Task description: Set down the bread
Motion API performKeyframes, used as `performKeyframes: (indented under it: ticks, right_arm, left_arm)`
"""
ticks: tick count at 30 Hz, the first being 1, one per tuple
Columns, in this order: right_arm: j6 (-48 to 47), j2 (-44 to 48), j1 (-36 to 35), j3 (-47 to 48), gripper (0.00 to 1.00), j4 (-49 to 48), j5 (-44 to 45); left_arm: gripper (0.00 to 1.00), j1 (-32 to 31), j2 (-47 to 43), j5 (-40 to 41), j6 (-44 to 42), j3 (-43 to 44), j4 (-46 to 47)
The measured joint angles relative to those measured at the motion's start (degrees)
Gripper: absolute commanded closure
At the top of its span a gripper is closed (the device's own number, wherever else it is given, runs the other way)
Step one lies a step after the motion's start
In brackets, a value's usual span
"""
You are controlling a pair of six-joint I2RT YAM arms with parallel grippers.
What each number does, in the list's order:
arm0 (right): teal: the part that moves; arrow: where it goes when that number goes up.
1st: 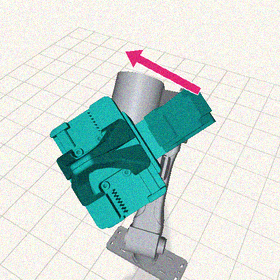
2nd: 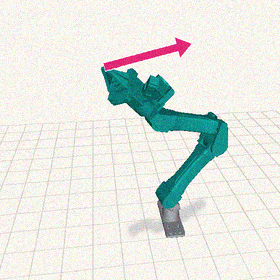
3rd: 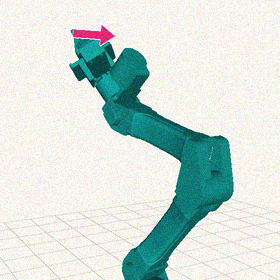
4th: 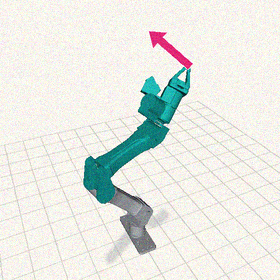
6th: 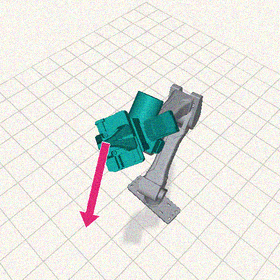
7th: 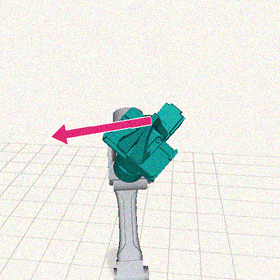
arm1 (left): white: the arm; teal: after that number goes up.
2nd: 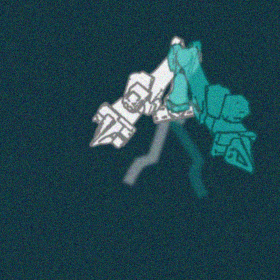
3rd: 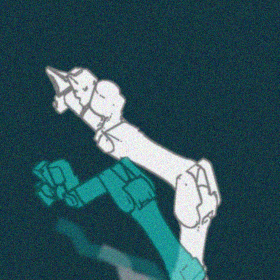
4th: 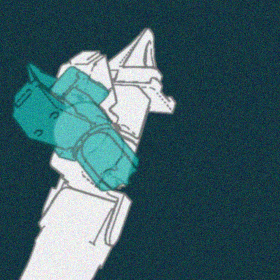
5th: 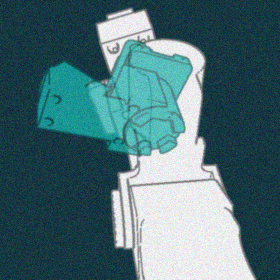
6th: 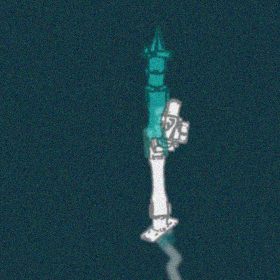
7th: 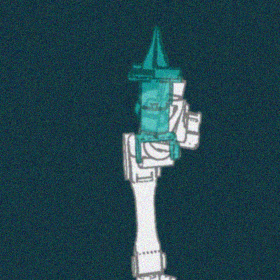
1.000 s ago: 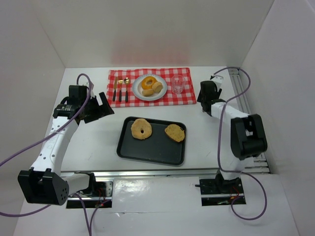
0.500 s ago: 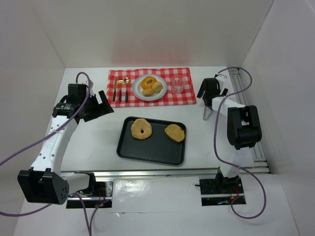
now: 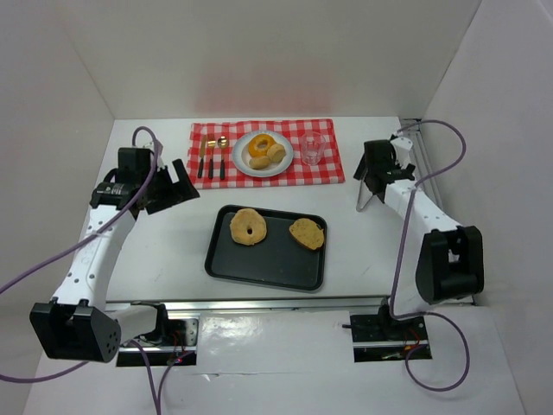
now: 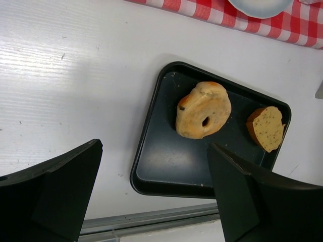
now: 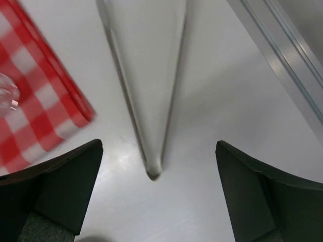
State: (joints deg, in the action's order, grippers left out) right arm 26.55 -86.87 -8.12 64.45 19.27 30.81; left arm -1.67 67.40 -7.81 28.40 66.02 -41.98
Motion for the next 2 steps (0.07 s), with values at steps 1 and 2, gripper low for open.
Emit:
performKeyframes:
  ticks: [1,2]
  right_arm:
    - [0.2,0.7,0.0,-1.9,0.02,0.4,0.2]
    - [0.4,1.1,0.0,-3.8,0.02,1.1,0.2]
  left_arm:
    - [0.01,0.0,-0.1,0.0,0.0,0.0,0.0]
    - [0.01,0.0,-0.1,-0.1,0.0,0.0,0.0]
